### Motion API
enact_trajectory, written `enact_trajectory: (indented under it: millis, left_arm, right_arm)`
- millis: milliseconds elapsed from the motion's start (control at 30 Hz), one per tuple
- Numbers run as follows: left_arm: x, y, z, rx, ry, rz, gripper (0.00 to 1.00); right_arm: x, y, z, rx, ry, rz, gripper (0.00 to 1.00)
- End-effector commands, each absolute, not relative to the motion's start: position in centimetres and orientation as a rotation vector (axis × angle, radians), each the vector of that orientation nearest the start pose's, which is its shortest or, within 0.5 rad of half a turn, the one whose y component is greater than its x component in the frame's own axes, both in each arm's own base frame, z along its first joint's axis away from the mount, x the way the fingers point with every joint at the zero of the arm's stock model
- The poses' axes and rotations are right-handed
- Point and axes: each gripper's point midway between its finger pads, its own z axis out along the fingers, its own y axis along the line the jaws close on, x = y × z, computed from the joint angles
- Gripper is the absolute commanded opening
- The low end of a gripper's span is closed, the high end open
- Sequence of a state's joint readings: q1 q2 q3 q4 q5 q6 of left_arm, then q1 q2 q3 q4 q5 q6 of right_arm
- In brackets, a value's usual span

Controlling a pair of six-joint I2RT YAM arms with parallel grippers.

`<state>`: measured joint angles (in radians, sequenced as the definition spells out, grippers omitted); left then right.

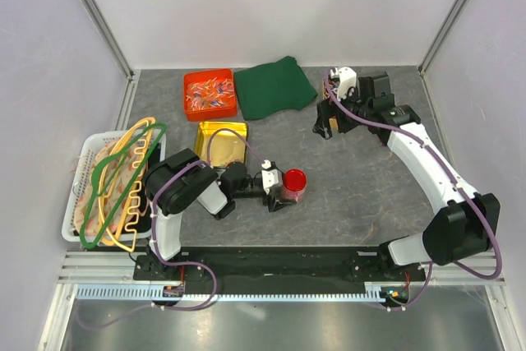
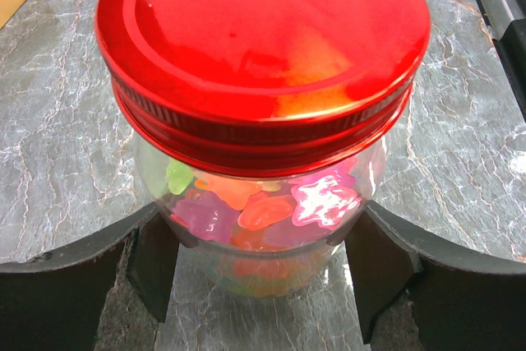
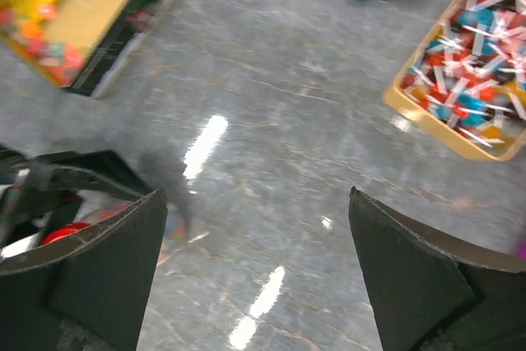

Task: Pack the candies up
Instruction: Screw the bottle lid onto the packing bottle.

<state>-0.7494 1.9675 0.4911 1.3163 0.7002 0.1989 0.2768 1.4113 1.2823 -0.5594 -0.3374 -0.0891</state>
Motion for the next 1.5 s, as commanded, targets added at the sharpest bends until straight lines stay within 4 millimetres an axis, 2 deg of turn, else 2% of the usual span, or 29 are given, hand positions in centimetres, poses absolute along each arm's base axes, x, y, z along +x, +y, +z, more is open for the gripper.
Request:
enact_trajectory:
  millis: [0, 33, 67, 300, 500, 633, 733, 933, 1033, 1067, 1100, 1300, 1333, 1400, 1467]
  left_arm:
    - [23.6, -35.7, 4.4, 1.260, 1.271, -0.952, 0.51]
    - [23.6, -35.6, 4.3, 1.261, 1.273, -0.951, 0.50]
    - [23.7, -35.7, 4.4, 1.260, 1.272, -0.950, 0.50]
    - [23.6, -35.7, 4.4, 1.263, 1.271, -0.954, 0.50]
    - [23.6, -35.7, 4.4, 1.262, 1.271, -0.952, 0.50]
    - [23.7, -35.7, 4.4, 1.262, 1.270, -0.950, 0.50]
    - [23.6, -35.7, 4.4, 1.264, 1.270, -0.950, 0.50]
    - [23.6, -35.7, 4.4, 1.266, 1.272, -0.952, 0.50]
    - [23.6, -35.7, 4.4, 1.267, 1.271, -0.953, 0.50]
    - [23.6, -35.7, 4.4, 1.264, 1.272, -0.953, 0.50]
    - [23.6, -35.6, 4.3, 1.265, 1.275, -0.954, 0.50]
    - [23.5, -35.7, 4.4, 1.267, 1.271, -0.953, 0.50]
    - [23.6, -35.6, 4.4, 1.264, 1.274, -0.952, 0.50]
    - [23.6, -35.7, 4.5, 1.265, 1.271, -0.952, 0.50]
    - [23.6, -35.7, 4.4, 1.266, 1.272, -0.952, 0.50]
  right_arm:
    - [34.1, 18.8, 22.3, -0.701, 2.114, 0.703, 0.98]
    - [32.8, 19.9, 22.5, -0.771, 2.083, 0.814, 0.98]
    - [31.9, 20.6, 21.9, -0.827, 2.075, 0.875, 0.98]
    - [27.7, 23.7, 19.3, -1.031, 2.095, 1.143, 0.98]
    - [25.5, 26.1, 17.8, -1.168, 2.090, 1.209, 0.98]
    - [24.3, 27.2, 16.8, -1.232, 2.096, 1.244, 0.90]
    - [24.1, 27.3, 16.0, -1.238, 2.118, 1.264, 0.78]
    - [24.0, 27.0, 14.7, -1.255, 2.157, 1.259, 0.76]
    - [23.9, 26.9, 14.5, -1.267, 2.163, 1.258, 0.65]
    - [23.6, 26.8, 14.3, -1.274, 2.175, 1.261, 0.57]
    - [23.6, 26.7, 14.3, -1.280, 2.174, 1.261, 0.54]
    - [23.2, 26.2, 14.3, -1.301, 2.197, 1.247, 0.47]
    - [23.2, 26.1, 14.2, -1.312, 2.193, 1.244, 0.43]
    - [23.0, 25.9, 14.3, -1.319, 2.203, 1.256, 0.43]
    - [22.8, 25.8, 14.2, -1.332, 2.214, 1.267, 0.38]
